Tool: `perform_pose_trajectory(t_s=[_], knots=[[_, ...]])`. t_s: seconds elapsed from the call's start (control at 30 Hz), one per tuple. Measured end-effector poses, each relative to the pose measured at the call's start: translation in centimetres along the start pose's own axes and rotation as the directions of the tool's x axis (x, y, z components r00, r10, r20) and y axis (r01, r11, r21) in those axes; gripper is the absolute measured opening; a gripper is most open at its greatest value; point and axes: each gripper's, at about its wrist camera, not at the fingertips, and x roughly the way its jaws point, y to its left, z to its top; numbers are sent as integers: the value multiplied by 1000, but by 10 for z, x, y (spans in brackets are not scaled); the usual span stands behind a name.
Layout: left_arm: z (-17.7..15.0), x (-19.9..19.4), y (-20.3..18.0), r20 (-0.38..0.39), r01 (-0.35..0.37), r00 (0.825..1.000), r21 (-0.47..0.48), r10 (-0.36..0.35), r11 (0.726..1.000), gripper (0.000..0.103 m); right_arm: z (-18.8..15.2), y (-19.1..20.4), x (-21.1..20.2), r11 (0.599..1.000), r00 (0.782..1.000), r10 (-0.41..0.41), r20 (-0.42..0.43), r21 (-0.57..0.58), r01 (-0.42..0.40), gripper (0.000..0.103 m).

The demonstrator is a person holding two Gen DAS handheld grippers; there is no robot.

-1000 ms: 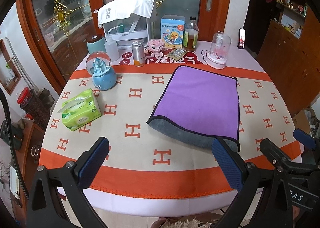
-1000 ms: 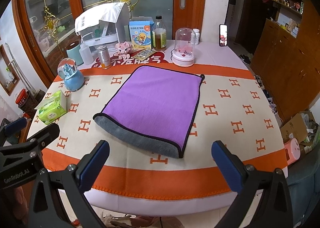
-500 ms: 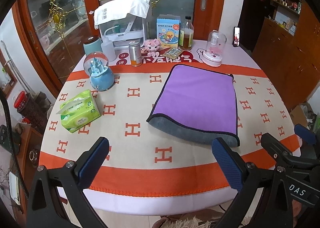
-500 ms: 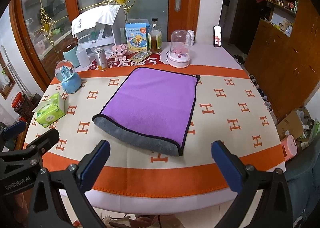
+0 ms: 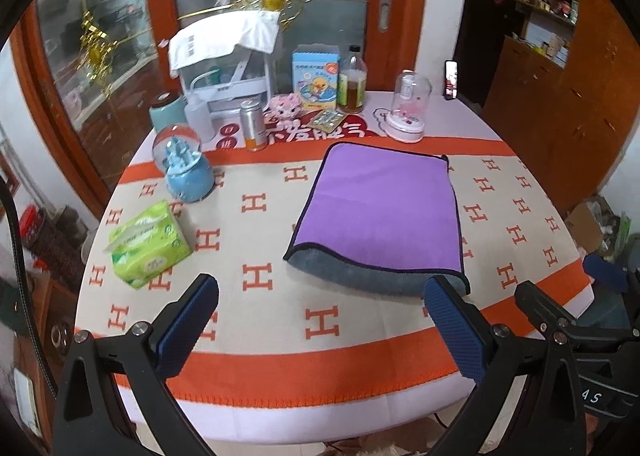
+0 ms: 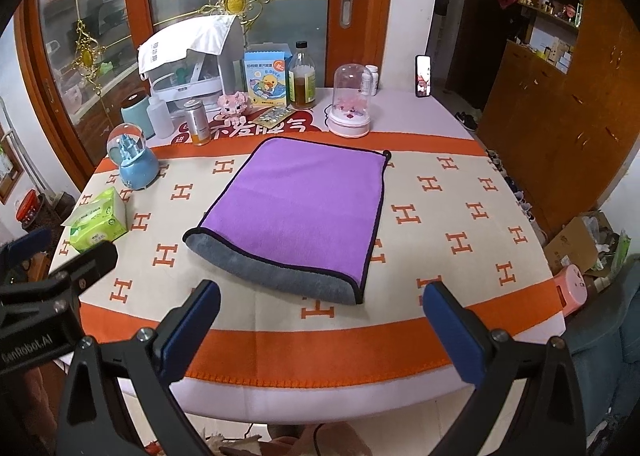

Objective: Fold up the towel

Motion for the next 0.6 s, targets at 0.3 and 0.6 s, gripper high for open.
perform_pose_trajectory(t_s=[0.3,0.6], knots=[[23,25,-2,-26,-14,1000,18,14,1000,102,11,-13,19,1000,1000,8,-3,4,-8,102],[42,70,7,-49,58,997,31,-56,998,102,30,-29,58,999,1000,25,-6,-26,-26,102]])
